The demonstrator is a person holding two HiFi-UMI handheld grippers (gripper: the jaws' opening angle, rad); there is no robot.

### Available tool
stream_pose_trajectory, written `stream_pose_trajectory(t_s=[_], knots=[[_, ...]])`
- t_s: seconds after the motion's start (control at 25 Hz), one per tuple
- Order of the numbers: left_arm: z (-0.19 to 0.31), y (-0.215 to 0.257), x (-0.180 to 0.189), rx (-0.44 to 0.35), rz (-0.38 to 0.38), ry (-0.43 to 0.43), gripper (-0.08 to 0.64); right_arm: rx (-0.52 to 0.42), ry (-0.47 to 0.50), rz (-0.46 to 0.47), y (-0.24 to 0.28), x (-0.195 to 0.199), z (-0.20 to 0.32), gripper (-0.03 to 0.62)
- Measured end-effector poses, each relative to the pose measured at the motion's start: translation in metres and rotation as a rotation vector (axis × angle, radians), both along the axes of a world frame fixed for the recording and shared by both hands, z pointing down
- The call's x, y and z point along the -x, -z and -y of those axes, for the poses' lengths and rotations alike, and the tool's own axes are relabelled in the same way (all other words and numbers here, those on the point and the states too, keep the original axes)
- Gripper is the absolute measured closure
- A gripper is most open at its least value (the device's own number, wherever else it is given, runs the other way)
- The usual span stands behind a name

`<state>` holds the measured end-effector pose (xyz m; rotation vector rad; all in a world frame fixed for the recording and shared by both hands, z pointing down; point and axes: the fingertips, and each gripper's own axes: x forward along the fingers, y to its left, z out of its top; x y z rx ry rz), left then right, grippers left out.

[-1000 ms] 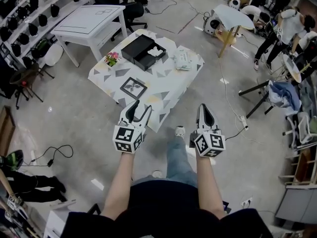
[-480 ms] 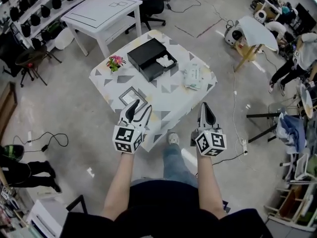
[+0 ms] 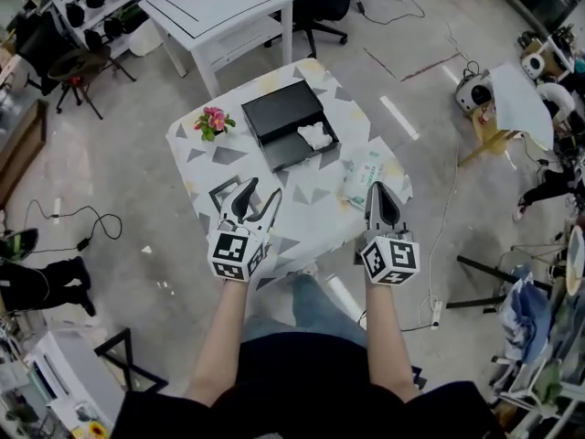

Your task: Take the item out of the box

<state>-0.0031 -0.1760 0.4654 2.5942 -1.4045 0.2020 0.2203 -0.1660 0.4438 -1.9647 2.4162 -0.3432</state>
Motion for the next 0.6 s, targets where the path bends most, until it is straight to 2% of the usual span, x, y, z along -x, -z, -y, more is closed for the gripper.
stream_pose_trajectory(t_s=[0.28,0.6], knots=[[0.039,-0.003,-0.026,0.005,0.018,0.045,0.348,0.028,0.106,-0.003,-0.012,-0.005,0.054,0.589],[0.060,-0.001,-0.025,0.010,0.021,0.073,0.348,0.047,0.159,0.005,-0.018,0.007,0.083,0.590]])
